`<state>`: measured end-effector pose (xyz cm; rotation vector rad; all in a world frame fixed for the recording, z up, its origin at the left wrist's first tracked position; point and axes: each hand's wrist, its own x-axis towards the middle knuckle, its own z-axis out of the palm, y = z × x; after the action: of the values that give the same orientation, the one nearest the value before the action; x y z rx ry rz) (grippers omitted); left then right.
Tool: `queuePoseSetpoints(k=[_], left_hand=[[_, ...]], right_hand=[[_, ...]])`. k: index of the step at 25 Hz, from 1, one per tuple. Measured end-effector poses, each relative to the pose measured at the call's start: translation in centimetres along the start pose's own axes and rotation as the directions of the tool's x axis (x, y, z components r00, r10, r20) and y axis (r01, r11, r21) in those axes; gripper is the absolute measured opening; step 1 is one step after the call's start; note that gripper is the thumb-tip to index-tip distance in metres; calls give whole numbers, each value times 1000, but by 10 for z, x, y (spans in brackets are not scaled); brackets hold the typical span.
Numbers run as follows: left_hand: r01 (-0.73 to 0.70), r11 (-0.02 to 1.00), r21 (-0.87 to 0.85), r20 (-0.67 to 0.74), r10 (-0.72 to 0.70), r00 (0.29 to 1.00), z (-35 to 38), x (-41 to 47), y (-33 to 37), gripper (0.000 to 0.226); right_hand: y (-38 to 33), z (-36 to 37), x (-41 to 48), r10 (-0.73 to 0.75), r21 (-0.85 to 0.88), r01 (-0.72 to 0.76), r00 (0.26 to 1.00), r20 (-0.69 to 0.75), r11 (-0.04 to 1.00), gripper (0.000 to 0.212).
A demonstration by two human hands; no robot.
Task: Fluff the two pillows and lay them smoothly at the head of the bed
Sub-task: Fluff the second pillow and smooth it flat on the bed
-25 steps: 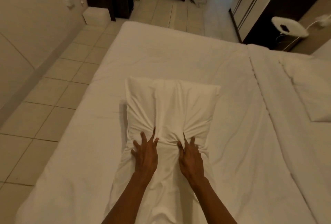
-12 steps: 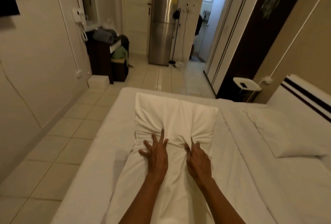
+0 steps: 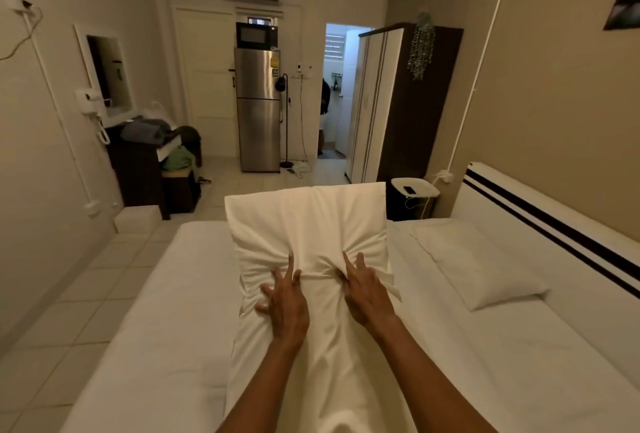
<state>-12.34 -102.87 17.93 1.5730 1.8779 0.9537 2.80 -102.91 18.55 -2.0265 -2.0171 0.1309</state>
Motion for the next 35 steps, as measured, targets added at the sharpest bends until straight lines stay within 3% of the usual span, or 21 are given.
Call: queuePoseSetpoints(k=[10,24,29,35], left_hand=[[24,978,-207,92,-5,996,169,-81,131,46],[-74,984,-163,358,129,925,403,-120,254,48],[-85,991,-99,371,116,921,480,-143,297,47],[14,995,-99,328,20,944,575,-174,360,45]], right_hand=[[212,-81,-35,85,-24,-84,996,35,996,53],[470,-114,-61,384,41,-387,921,64,921,49],[558,-125,-66,371,34,-374,926,64,927,44],[677,-145,-62,272,43,-277,957,101,960,45]])
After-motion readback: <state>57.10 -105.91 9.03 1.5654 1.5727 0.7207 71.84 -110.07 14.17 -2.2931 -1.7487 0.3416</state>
